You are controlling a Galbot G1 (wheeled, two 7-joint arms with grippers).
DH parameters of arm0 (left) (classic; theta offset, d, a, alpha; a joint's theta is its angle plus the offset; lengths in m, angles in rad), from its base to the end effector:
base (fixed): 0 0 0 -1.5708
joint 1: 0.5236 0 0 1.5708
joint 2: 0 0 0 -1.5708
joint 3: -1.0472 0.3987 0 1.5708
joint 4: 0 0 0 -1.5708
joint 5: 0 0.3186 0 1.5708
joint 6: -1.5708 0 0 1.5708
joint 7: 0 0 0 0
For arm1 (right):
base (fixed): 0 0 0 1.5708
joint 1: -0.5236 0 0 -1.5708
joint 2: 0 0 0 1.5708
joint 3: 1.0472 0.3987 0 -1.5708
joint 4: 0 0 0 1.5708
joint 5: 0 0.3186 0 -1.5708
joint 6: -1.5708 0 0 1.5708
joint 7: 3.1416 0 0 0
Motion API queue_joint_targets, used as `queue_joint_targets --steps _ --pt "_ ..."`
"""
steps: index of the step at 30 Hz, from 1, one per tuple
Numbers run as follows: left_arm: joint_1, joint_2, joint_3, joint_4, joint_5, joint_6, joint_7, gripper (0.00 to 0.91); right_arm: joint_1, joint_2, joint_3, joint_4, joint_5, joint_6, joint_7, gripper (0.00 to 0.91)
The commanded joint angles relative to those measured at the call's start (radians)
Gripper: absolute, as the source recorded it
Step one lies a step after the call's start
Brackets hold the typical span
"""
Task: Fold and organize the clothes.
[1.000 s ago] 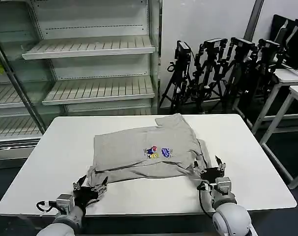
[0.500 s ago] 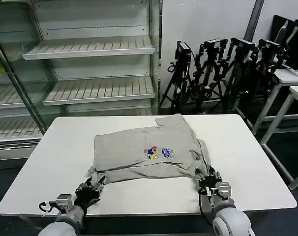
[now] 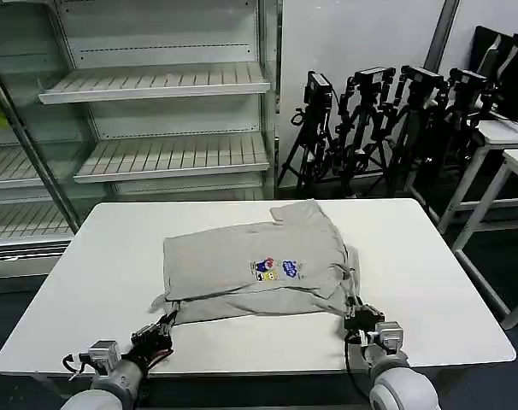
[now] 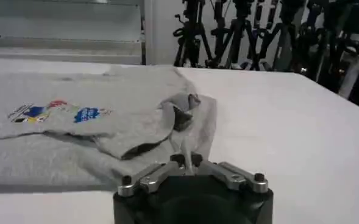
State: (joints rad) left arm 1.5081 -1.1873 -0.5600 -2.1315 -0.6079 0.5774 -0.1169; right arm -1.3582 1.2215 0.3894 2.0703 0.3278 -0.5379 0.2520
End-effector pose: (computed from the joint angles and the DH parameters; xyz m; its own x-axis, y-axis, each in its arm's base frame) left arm 0.1486 0.0949 -0.3071 -0.8554 0.1687 0.4897 0.0847 0.9783 -0.1890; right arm 0.1892 -0.0491 -0.3171 -0.9168 -0.0249 0.3986 -0.0540 0.9966 -0.0620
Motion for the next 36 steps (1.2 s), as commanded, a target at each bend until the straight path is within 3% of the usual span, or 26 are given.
queue_joint_targets --steps 1,11,17,19,20,21,22,27,36 --pt "0.062 0.023 -0.023 -0.091 -0.030 0.000 0.002 0.020 -0.117 -0.038 0.031 0.123 -0.001 -0.002 -0.001 0.000" --pt "0.240 0.072 -0.047 -0.199 0.023 -0.001 0.002 0.020 -0.366 -0.077 0.115 0.319 -0.033 0.011 -0.003 0.000" --pt "0.277 0.099 -0.038 -0.204 0.062 0.000 0.001 0.020 -0.422 -0.098 0.119 0.310 -0.059 0.011 -0.003 0.000" --pt "0.288 0.104 -0.033 -0.206 0.078 0.000 0.001 0.020 -0.435 -0.096 0.117 0.308 -0.066 0.008 -0.003 0.907" --pt "0.297 0.105 -0.032 -0.207 0.084 0.000 0.002 0.191 -0.447 -0.092 0.115 0.310 -0.072 0.000 -0.002 0.907" --pt "0.304 0.105 -0.032 -0.209 0.089 0.000 0.002 0.836 -0.457 -0.087 0.113 0.312 -0.076 -0.007 -0.001 0.907" --pt "0.307 0.105 -0.031 -0.213 0.094 0.000 0.003 0.907 -0.465 -0.083 0.110 0.314 -0.078 -0.010 -0.002 0.907" --pt "0.306 0.101 -0.038 -0.227 0.125 0.000 -0.001 0.907 -0.462 -0.063 0.106 0.327 -0.090 0.013 0.003 0.907" --pt "0.259 0.111 -0.169 -0.294 0.096 -0.001 -0.035 0.907 -0.358 -0.092 0.203 0.382 -0.053 0.072 0.004 0.907"
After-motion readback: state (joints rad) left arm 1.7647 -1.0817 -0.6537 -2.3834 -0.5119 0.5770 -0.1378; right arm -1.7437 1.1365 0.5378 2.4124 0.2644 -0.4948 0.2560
